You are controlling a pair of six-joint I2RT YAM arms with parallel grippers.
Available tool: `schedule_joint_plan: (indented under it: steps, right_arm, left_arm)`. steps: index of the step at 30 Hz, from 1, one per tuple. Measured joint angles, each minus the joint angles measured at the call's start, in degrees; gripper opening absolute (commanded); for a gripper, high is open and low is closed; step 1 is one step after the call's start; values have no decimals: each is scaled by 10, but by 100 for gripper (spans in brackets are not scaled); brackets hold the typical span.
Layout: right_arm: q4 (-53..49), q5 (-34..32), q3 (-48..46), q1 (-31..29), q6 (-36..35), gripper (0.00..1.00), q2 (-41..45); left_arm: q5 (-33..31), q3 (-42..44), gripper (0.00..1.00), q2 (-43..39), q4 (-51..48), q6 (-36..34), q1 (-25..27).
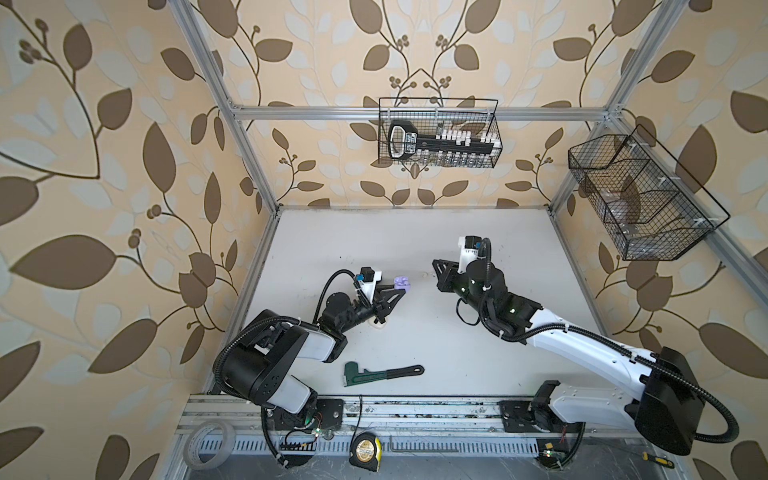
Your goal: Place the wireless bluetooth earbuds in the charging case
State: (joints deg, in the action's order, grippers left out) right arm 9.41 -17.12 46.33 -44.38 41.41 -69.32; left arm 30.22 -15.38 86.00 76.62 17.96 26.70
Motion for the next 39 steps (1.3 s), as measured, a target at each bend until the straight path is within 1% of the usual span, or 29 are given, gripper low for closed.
schedule_joint_plan:
  steps: [6, 12, 25, 35, 39]
  right_arm:
    - [48, -37, -18, -46, 32, 15, 14]
    - [81, -59, -19, -71, 45, 15, 10]
    - [119, -73, -12, -100, 59, 13, -72]
    - [134, -79, -1, -110, 59, 13, -78]
    - [140, -80, 4, -116, 61, 13, -93]
  left_arm:
    - [9, 0, 0, -10, 0, 0, 0]
    - [10, 0, 0, -15, 1, 0, 0]
    - [23, 0, 0, -43, 4, 0, 4]
    - [24, 0, 0, -46, 7, 0, 4]
    - [24, 0, 0, -48, 8, 0, 4]
